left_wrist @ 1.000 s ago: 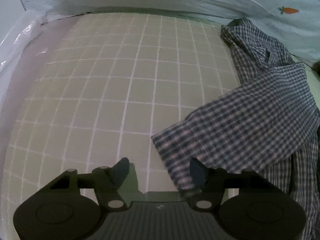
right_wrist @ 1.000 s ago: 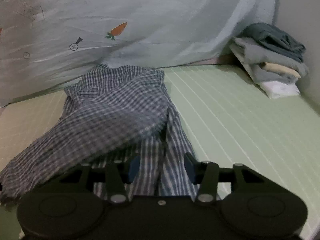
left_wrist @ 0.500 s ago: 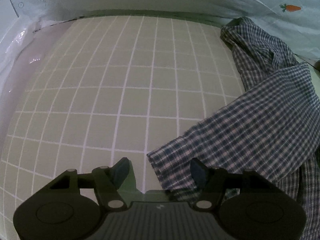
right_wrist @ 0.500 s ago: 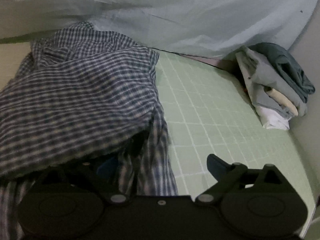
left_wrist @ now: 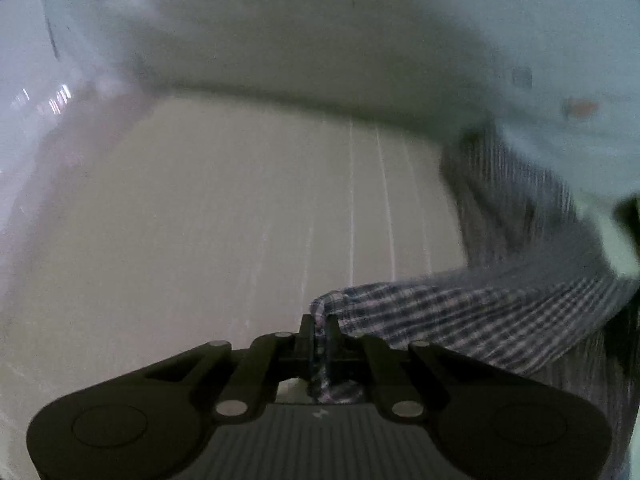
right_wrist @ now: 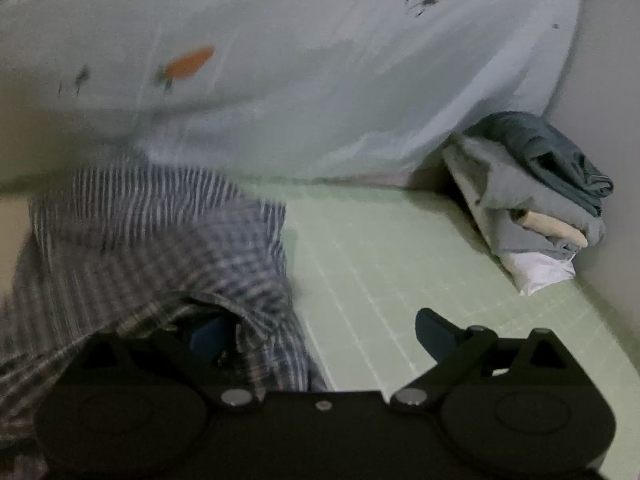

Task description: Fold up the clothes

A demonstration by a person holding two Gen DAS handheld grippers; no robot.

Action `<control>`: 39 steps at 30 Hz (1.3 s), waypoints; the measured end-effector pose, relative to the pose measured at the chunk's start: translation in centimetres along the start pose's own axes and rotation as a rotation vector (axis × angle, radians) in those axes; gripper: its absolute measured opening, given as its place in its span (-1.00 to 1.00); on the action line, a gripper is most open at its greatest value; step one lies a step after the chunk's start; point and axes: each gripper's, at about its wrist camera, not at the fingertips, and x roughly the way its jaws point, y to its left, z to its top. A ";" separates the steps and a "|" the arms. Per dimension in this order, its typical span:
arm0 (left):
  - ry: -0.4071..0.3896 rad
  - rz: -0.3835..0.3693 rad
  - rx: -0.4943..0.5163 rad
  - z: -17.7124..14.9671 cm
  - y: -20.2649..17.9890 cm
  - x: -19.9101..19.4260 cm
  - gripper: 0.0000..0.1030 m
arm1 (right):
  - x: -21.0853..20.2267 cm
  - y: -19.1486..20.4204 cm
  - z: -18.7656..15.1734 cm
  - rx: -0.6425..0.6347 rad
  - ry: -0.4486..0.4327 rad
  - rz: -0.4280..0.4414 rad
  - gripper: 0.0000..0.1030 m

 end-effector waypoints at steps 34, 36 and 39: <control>0.122 0.013 0.154 -8.7 -4.3 -5.5 0.36 | -15.0 -3.0 -10.6 0.096 0.132 0.193 0.62; 0.143 -0.007 0.189 -10.0 -4.9 -6.0 0.36 | -16.3 -2.3 -12.0 0.055 0.143 0.202 0.44; 0.154 -0.023 0.230 -11.6 -5.4 -6.9 0.36 | -17.3 -2.0 -14.0 0.026 0.181 0.230 -0.01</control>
